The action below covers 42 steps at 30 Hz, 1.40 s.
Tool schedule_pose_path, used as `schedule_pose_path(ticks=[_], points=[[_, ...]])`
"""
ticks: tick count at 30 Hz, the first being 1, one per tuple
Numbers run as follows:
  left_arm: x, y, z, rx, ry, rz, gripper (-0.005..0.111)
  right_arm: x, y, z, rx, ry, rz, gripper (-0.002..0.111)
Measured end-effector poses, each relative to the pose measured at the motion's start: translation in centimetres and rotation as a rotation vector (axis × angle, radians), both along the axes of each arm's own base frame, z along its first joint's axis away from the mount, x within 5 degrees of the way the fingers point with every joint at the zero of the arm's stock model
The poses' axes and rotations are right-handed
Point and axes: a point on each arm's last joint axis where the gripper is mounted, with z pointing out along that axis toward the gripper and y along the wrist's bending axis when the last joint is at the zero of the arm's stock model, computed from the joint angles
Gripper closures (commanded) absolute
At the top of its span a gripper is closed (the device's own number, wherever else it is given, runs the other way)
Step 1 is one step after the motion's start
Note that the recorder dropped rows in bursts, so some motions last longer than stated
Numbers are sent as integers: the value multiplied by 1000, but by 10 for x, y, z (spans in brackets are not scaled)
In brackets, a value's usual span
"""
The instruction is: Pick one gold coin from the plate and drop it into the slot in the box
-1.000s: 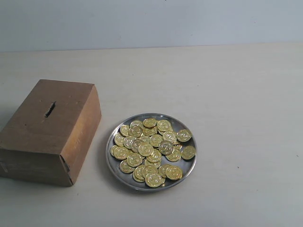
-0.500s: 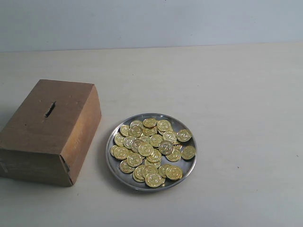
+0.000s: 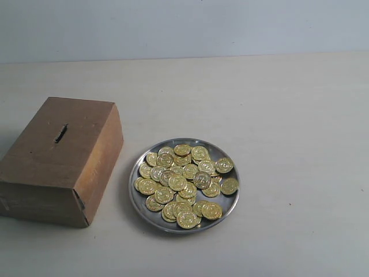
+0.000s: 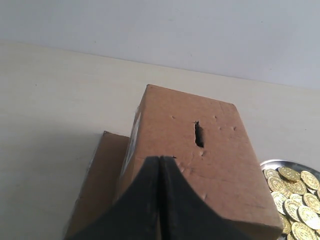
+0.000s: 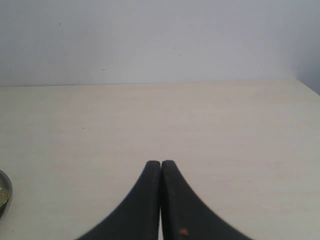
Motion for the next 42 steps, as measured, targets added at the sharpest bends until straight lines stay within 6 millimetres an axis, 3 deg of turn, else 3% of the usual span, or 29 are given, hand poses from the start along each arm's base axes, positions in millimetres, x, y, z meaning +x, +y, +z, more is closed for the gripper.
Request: schedule_pose_path(ticks=[8,19,27,42], points=[[-2,0,1,-4,-17,-2,107,0,0,0,-2,0,0,108],[-22,3,16,15,-256,-21,107,0,0,0,-2,0,0,108],[-23,7,1,135,-106,48,107,0,0,0,-2,0,0,108],[-23,12,-5,112,-30,100,107,0,0,0,-2,0,0,108]])
